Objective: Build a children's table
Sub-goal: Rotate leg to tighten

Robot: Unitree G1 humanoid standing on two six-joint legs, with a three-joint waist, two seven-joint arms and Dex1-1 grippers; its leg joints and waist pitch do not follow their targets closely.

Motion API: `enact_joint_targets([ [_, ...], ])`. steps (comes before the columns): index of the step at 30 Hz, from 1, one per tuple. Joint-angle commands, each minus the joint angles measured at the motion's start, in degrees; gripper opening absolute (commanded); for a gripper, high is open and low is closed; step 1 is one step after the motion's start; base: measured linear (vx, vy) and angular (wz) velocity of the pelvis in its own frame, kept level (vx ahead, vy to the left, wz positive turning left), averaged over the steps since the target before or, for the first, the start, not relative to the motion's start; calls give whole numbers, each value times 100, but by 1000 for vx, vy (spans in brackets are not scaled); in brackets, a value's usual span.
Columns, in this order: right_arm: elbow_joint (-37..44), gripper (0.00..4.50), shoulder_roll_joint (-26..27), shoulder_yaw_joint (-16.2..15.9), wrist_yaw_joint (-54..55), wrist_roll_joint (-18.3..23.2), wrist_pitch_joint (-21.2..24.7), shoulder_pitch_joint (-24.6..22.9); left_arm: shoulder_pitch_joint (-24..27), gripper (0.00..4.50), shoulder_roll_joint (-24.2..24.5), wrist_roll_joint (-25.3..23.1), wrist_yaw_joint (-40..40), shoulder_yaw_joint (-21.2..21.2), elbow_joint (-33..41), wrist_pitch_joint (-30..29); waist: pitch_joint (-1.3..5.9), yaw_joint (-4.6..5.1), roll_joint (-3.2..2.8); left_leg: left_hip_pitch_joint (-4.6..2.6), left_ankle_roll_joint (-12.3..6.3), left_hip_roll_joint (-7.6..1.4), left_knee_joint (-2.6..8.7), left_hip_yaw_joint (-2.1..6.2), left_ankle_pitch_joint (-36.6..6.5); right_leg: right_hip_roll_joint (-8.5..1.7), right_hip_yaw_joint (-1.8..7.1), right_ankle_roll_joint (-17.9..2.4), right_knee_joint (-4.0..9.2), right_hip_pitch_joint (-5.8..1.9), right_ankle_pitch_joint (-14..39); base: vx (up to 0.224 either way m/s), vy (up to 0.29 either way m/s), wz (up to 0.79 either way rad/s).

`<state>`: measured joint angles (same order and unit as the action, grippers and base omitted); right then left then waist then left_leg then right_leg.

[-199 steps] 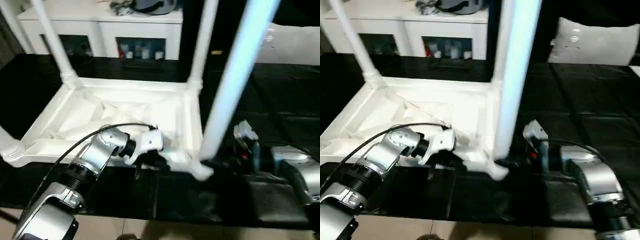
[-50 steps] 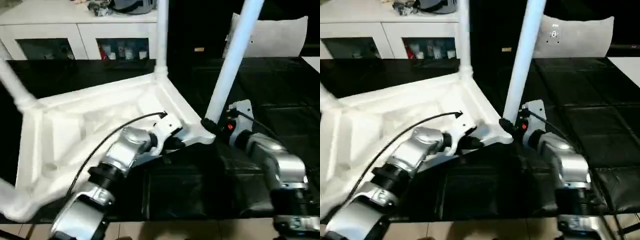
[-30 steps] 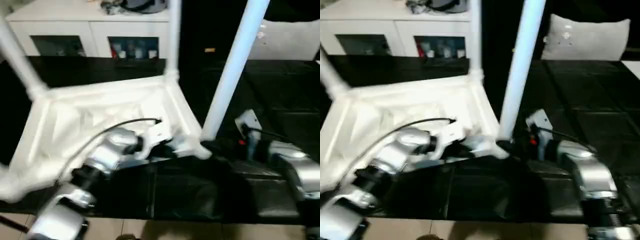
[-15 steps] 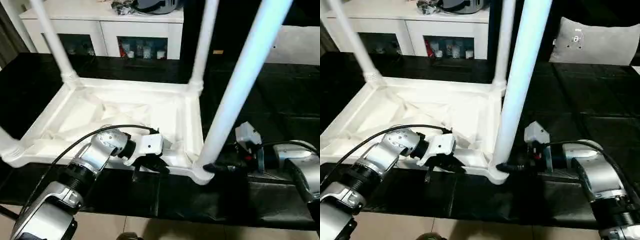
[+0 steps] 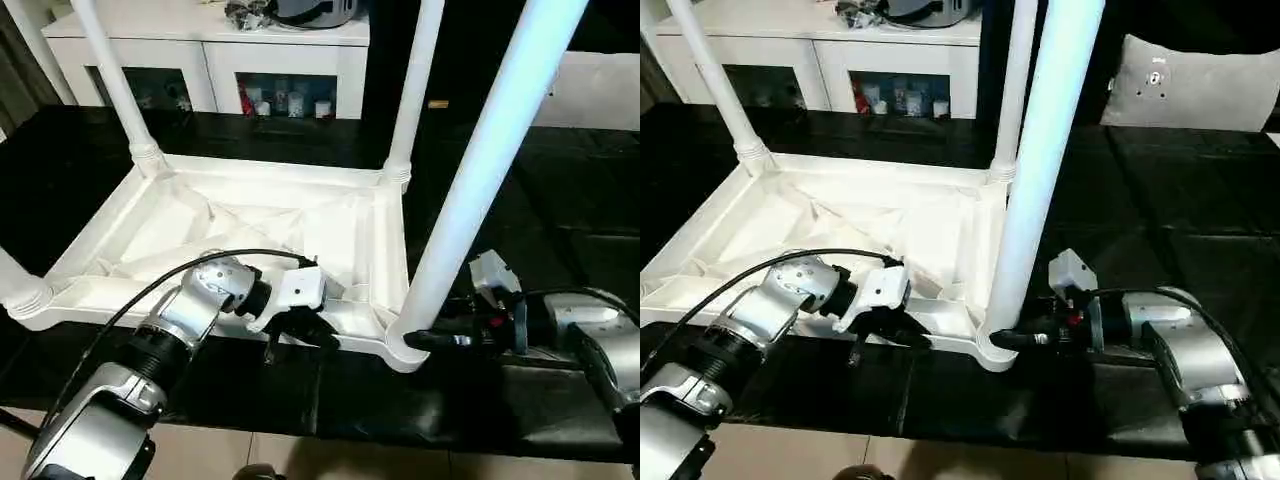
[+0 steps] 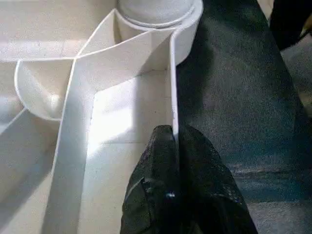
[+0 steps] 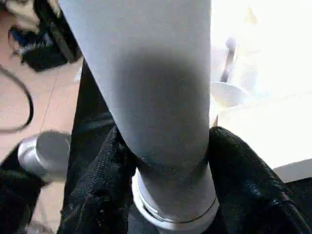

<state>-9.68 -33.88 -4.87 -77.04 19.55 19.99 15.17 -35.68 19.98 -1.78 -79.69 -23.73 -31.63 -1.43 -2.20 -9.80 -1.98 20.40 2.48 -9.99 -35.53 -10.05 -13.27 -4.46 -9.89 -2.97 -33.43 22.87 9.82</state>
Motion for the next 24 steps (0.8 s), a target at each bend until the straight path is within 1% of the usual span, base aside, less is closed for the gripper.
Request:
enact_joint_targets([
  [1,292,193,172,-59,20,370,262,-3,-35,0,-170,97,166,3,204,-111,413,27,91,-12,-648,-471,373,167,-3,-634,472,-432,375,-376,1324,0,0,0],
  [2,390,193,624,83,970,296,697,105,-61,0,-398,70,642,105,267,-589,388,62,100,-18,-545,-454,393,151,-93,-606,474,-362,407,-379,1548,0,0,0],
  [3,418,193,899,140,1571,174,870,173,-76,0,-535,52,912,153,302,-841,369,72,89,-26,-495,-451,404,161,-122,-613,461,-354,439,-358,1673,0,0,0],
  [4,366,193,1021,161,1858,73,907,218,-98,0,-622,19,1103,181,281,-942,352,114,98,-60,-336,-406,418,156,-339,-620,425,-230,529,-353,2119,0,0,0],
  [5,306,193,1145,186,2139,-21,951,265,-122,0,-718,-4,1289,212,253,-1044,343,172,109,-44,-228,-339,418,149,-449,-615,391,-70,580,-386,2442,0,0,0],
  [6,240,193,1265,207,2393,-103,988,316,-148,0,-814,-22,1446,232,214,-1117,344,203,108,-45,-213,-332,415,142,-470,-606,389,4,597,-390,2522,0,0,0],
  [7,167,193,1401,236,2663,-180,1028,368,-177,0,-919,-41,1613,253,162,-1178,328,261,102,-49,-215,-337,423,153,-502,-584,365,90,633,-374,2618,0,0,0],
  [8,65,193,1624,286,3098,-299,1103,438,-218,0,-1084,-62,1831,269,77,-1265,328,316,82,-65,-199,-348,418,163,-598,-587,343,140,666,-365,2694,0,0,0],
  [9,31,193,1744,321,3340,-366,1168,464,-234,0,-1170,-77,1935,280,47,-1324,330,369,86,-64,-195,-350,425,167,-624,-587,332,129,675,-373,2686,0,0,0],
  [10,-40,193,1932,404,3754,-470,1280,514,-272,0,-1310,-96,2139,319,-19,-1409,339,460,90,-54,-161,-344,424,188,-622,-594,322,104,688,-378,2578,0,0,0],
  [11,-68,193,2007,440,3925,-512,1329,534,-288,0,-1366,-103,2224,339,-45,-1446,339,460,90,-54,-161,-344,424,188,-622,-594,322,104,688,-378,2578,0,0,0],
  [12,-128,193,2199,535,4297,-562,1405,574,-345,0,-1551,-139,2546,413,-123,-1539,353,489,103,-28,-203,-327,421,190,-572,-608,339,113,663,-420,2495,0,0,0],
  [13,-191,193,2384,630,4690,-638,1397,598,-417,0,-1773,-160,2951,523,-222,-1647,349,509,95,-43,-239,-317,412,169,-482,-591,360,63,661,-380,2415,0,0,0],
  [14,-192,193,2388,632,4697,-639,1397,598,-418,0,-1777,-160,2959,526,-223,-1649,361,502,98,-46,-257,-327,416,175,-411,-601,365,24,646,-392,2343,0,0,0],
  [15,-199,228,2537,783,4864,-522,1445,591,-438,0,-1905,-212,3173,548,-256,-1668,367,485,98,-38,-297,-322,411,171,-364,-605,374,16,637,-400,2271,0,0,0],
  [16,-152,262,2612,851,5000,-497,1494,572,-436,0,-1977,-266,3297,554,-262,-1664,369,474,81,-29,-372,-357,423,184,-285,-608,395,-37,600,-399,2082,0,0,0],
  [17,-152,262,2612,851,5000,-497,1494,572,-436,0,-1977,-266,3297,554,-262,-1664,369,474,81,-29,-372,-357,423,184,-285,-608,395,-37,600,-399,2082,0,0,0],
  [18,-42,262,2633,892,5093,-510,1571,526,-411,0,-1974,-322,3293,506,-262,-1596,379,457,71,-28,-405,-370,423,189,-238,-616,412,-78,573,-408,1923,0,0,0],
  [19,67,273,2633,922,5141,-545,1639,478,-384,0,-1931,-377,3244,430,-266,-1470,375,455,59,-27,-435,-385,432,196,-226,-616,424,-124,559,-405,1792,0,0,0],
  [20,169,289,2588,928,5054,-531,1630,420,-357,0,-1844,-416,3143,375,-264,-1352,378,454,65,-31,-443,-385,434,194,-225,-617,426,-158,546,-408,1723,0,0,0],
  [21,169,289,2588,928,5054,-531,1630,420,-357,0,-1844,-416,3143,375,-264,-1352,374,440,28,-33,-441,-383,434,199,-246,-624,426,-165,548,-409,1721,0,0,0],
  [22,246,308,2566,928,5022,-524,1630,383,-343,0,-1789,-439,3095,340,-267,-1287,368,445,43,-41,-427,-388,441,190,-320,-624,429,-154,564,-405,1776,0,0,0],
  [23,367,312,2497,919,4915,-490,1594,311,-311,0,-1685,-457,3001,314,-258,-1185,362,437,12,-47,-405,-381,446,194,-388,-625,425,-141,572,-408,1848,0,0,0],
  [24,471,318,2420,913,4853,-473,1590,248,-296,0,-1601,-485,2961,301,-274,-1105,362,441,24,-45,-399,-375,445,183,-415,-624,428,-120,584,-415,1868,0,0,0],
])
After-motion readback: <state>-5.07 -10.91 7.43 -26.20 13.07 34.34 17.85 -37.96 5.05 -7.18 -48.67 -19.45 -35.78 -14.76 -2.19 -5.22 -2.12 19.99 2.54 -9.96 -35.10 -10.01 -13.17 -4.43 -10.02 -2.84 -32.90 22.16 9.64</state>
